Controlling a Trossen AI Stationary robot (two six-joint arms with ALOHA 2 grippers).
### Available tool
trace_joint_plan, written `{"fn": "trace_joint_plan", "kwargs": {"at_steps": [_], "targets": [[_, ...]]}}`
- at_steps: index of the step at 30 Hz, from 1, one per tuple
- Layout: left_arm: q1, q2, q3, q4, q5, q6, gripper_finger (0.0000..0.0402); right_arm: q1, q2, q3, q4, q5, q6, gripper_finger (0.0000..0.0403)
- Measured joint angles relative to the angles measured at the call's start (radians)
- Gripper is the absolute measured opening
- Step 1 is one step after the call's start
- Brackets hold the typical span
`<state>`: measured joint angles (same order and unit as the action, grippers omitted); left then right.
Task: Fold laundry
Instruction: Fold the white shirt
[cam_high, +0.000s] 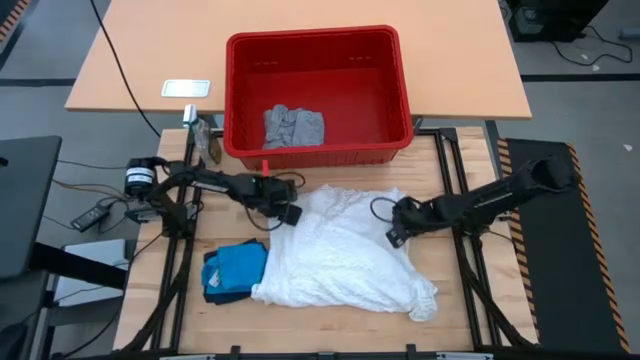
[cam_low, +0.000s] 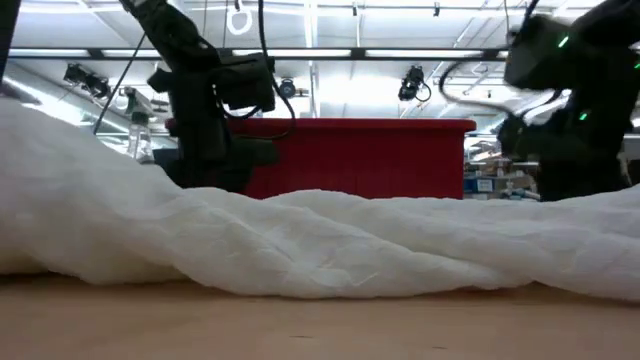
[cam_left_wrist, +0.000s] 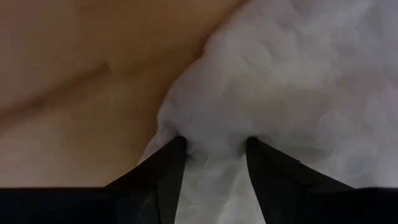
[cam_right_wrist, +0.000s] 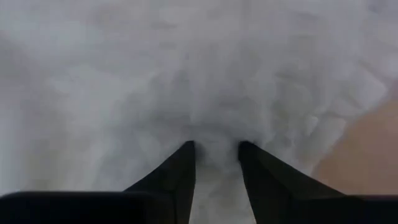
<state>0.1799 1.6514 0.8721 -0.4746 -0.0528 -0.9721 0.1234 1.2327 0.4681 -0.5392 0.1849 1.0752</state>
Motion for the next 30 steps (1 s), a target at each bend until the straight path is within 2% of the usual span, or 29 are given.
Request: {"fn": "trace_joint_plan", "kwargs": {"at_steps": [3,6,9,13,17,21,25,30], "targets": [[0.061,0.001,-0.001,0.016,-0.015,0.034,0.0181,-0.107,0.026,-0.008,0.008,0.005,-0.027,0.0131],[0.128,0.002,0.003,0.016,-0.021,0.107,0.0181,-0.203,0.035,-0.009,0.014,0.053,-0.070,0.0130],[0.185,-0.003,0.035,-0.037,-0.027,0.204,0.0181,-0.275,0.023,0.003,-0.016,0.105,-0.113,0.0130],[0.228,-0.032,0.117,-0.145,-0.004,0.312,0.0181,-0.333,-0.017,0.055,-0.080,0.099,-0.136,0.0130],[0.239,-0.065,0.177,-0.222,0.051,0.371,0.0181,-0.337,-0.076,0.088,-0.126,0.018,-0.128,0.0131],[0.199,-0.088,0.165,-0.259,0.101,0.385,0.0181,-0.312,-0.139,0.099,-0.147,-0.074,-0.107,0.0137],[0.146,-0.091,0.110,-0.268,0.106,0.336,0.0181,-0.274,-0.186,0.100,-0.187,-0.152,-0.037,0.0140],[0.099,-0.091,0.027,-0.257,0.127,0.244,0.0181,-0.205,-0.230,0.100,-0.237,-0.155,0.068,0.0140]]}}
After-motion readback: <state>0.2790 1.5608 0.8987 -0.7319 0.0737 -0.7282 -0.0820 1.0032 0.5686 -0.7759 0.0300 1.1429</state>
